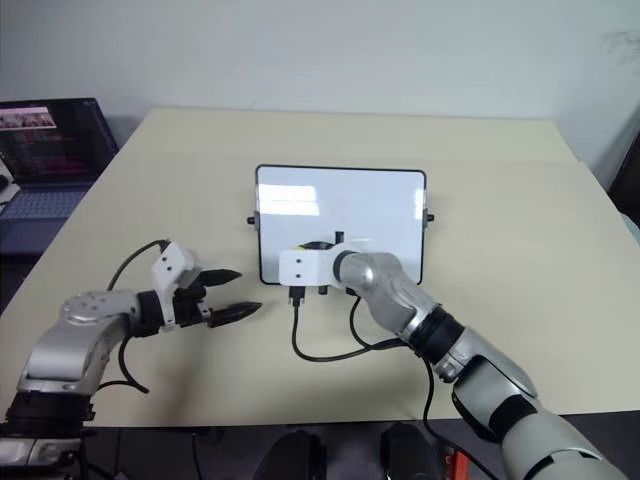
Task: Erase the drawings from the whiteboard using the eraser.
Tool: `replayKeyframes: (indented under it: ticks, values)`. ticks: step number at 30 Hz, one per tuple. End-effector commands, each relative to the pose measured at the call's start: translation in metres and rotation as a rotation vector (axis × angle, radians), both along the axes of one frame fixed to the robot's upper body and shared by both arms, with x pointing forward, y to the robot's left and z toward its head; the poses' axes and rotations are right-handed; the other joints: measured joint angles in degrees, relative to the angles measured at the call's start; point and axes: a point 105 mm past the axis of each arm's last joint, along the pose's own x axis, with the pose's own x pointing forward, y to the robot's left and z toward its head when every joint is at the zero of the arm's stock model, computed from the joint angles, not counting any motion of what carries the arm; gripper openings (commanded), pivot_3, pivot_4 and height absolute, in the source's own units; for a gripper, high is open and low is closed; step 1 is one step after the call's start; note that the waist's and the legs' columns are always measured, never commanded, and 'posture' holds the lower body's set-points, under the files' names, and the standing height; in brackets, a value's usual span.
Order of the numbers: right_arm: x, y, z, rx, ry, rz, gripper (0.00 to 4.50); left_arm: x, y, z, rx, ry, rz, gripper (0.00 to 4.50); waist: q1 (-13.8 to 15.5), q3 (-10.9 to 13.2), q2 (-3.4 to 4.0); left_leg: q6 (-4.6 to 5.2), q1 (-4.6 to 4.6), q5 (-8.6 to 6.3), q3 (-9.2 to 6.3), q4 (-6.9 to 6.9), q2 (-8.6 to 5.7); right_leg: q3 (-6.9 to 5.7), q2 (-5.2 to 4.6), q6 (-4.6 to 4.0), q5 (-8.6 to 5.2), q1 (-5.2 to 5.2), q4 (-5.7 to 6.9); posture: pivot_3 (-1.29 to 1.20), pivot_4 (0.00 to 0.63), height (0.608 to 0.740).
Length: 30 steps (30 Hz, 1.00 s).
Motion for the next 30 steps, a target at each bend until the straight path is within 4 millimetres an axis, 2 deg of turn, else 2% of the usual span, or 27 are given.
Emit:
replayKeyframes:
  ticks: [1, 4, 7, 9, 13, 16, 23, 25, 27, 30]
  values:
    - [0.007, -0.005, 0.01, 0.019, -0.048, -0.03, 1.29, 0.001, -0.005, 0.013, -0.014, -0.054, -0.031, 4.5, 0.0, 0.0, 0.0, 0.0, 0.02, 0.0, 0.0, 0.01, 0.0, 0.0, 0.0, 0.0, 0.0, 0.0, 0.05, 0.0, 0.15, 0.74]
    - [0.015, 0.001, 0.035, 0.105, -0.125, -0.048, 1.29, 0.001, -0.004, 0.01, -0.009, -0.045, -0.027, 4.5, -0.1, 0.0, 0.0, 0.0, 0.07, 0.01, -0.02, 0.08, 0.02, -0.01, 0.04, -0.01, -0.01, -0.01, 0.25, 0.0, 0.15, 0.74]
    - [0.015, 0.007, 0.041, 0.12, -0.136, -0.039, 1.29, 0.001, -0.003, 0.006, -0.008, -0.036, -0.026, 4.5, -0.1, 0.0, 0.0, 0.0, 0.08, 0.01, -0.02, 0.12, 0.01, 0.01, 0.04, -0.01, -0.01, -0.03, 0.35, 0.0, 0.15, 0.74]
    - [0.012, 0.012, 0.029, 0.082, -0.101, -0.015, 1.29, 0.001, -0.005, 0.005, -0.009, -0.033, -0.036, 4.5, -0.1, 0.0, 0.0, 0.0, 0.09, 0.01, -0.01, 0.13, 0.0, 0.02, 0.04, -0.01, -0.01, -0.03, 0.35, 0.0, 0.15, 0.74]
    - [0.001, 0.014, -0.006, -0.049, -0.007, 0.032, 1.29, 0.001, -0.009, 0.006, -0.014, -0.04, -0.052, 4.5, -0.1, 0.0, 0.0, 0.0, 0.08, 0.01, 0.0, 0.12, 0.01, 0.03, 0.04, -0.01, -0.01, -0.03, 0.32, 0.0, 0.15, 0.74]
    - [-0.001, 0.012, -0.015, -0.09, -0.003, 0.041, 1.29, 0.0, -0.01, 0.006, -0.011, -0.041, -0.055, 4.5, -0.1, 0.0, 0.0, 0.0, 0.08, 0.01, 0.0, 0.12, 0.01, 0.03, 0.04, -0.01, -0.01, -0.03, 0.32, 0.0, 0.15, 0.74]
    - [0.02, 0.015, 0.034, 0.047, -0.186, -0.024, 1.29, -0.002, -0.009, 0.005, -0.01, -0.035, -0.054, 4.5, -0.1, 0.0, 0.0, -0.01, 0.19, 0.03, -0.03, 0.2, -0.01, 0.03, 0.03, -0.02, -0.01, -0.04, 0.67, 0.0, 0.15, 0.74]
    - [0.018, 0.013, 0.023, 0.012, -0.152, -0.014, 1.29, -0.002, -0.009, 0.005, -0.01, -0.035, -0.054, 4.5, -0.1, 0.0, 0.0, -0.01, 0.19, 0.03, -0.03, 0.2, -0.01, 0.03, 0.03, -0.02, -0.01, -0.05, 0.69, 0.0, 0.15, 0.74]
    - [0.012, 0.007, -0.003, -0.077, -0.077, 0.006, 1.29, -0.003, -0.009, 0.005, -0.01, -0.035, -0.051, 4.5, -0.1, 0.0, 0.0, -0.01, 0.17, 0.03, -0.02, 0.18, -0.01, 0.04, 0.03, -0.02, -0.02, -0.05, 0.65, 0.0, 0.15, 0.74]
    - [0.005, -0.002, -0.027, -0.154, -0.012, 0.024, 1.29, -0.003, -0.008, 0.004, -0.008, -0.035, -0.051, 4.5, -0.1, 0.0, -0.01, 0.0, 0.18, 0.03, 0.0, 0.16, -0.01, 0.06, 0.03, -0.03, -0.02, -0.04, 0.57, 0.0, 0.15, 0.74]
